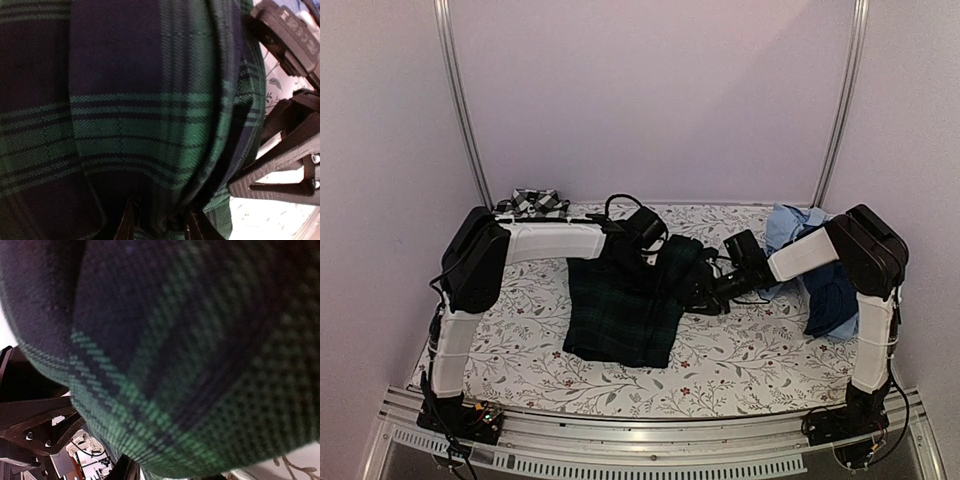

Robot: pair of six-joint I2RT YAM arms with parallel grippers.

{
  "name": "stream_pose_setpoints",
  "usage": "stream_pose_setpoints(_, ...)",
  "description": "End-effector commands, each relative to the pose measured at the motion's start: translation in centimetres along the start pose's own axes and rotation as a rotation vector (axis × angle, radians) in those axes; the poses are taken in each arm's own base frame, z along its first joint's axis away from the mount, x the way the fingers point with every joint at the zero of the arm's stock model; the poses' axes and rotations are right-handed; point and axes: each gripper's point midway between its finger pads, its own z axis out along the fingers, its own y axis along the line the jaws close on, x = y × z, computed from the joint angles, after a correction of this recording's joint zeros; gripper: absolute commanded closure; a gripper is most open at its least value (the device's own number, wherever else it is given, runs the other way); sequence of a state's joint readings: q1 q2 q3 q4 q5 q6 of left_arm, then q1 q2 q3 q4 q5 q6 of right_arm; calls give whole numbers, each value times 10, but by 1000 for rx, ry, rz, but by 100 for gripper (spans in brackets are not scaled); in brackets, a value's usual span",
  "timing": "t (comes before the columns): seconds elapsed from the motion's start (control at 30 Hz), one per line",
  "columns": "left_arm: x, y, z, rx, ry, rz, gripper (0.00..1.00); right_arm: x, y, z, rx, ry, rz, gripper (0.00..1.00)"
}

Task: Fold and stack the mixed laundry pile
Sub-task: Adjust the rectangle-folded skirt at the center of the board.

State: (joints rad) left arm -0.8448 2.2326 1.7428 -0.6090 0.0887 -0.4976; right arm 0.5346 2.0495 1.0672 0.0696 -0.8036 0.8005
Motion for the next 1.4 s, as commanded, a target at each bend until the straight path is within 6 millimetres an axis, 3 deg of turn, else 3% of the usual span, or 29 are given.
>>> stream_pose_setpoints(0.0, -2, -14, -3, 32, 5, 27, 79, 7, -17, 11, 18, 24, 27, 72)
stream_pose_setpoints(0.07, -10, -21, -10, 60, -19, 30, 96, 8, -18, 13, 15, 30, 30, 77)
stream_pose_setpoints(0.1, -15, -26, -16, 74, -34, 31, 100, 7, -20, 14, 17, 31, 31, 81)
stream_pose_setpoints(0.33, -39, -58, -45, 246, -90, -2, 100, 6, -19, 14, 21, 28, 18, 100)
stream_pose_setpoints(0.67, -45, -85, -45, 403, -61, -20, 100, 5, -17, 12, 20, 23, 5, 100)
stream_pose_setpoints(0.73, -42, -83, -39, 406, -46, -37, 100, 3, -16, 11, 19, 16, -1, 97)
stream_pose_setpoints(0.83, -35, -66, -27, 396, -9, -101, 100, 0, -15, 5, 25, -7, -5, 88)
stream_pose_setpoints(0.9, -30, -57, -23, 411, 1, -126, 93, -4, -12, -4, 26, -32, -7, 79)
stream_pose_setpoints(1.0, -33, -56, -31, 429, -25, -100, 74, -7, -11, -16, 47, -56, -7, 74)
stream_pose_setpoints(1.13, -50, -64, -62, 482, -109, -36, 56, -8, 0, -35, 84, -96, -50, 65)
stream_pose_setpoints(1.2, -57, -59, -82, 490, -155, -29, 53, -9, 3, -44, 103, -107, -69, 63)
stream_pose_setpoints(1.3, -63, -41, -113, 477, -229, -52, 48, -6, 5, -55, 128, -105, -79, 62)
stream_pose_setpoints(1.37, -53, -11, -121, 426, -243, -104, 45, -5, 12, -62, 127, -111, -117, 61)
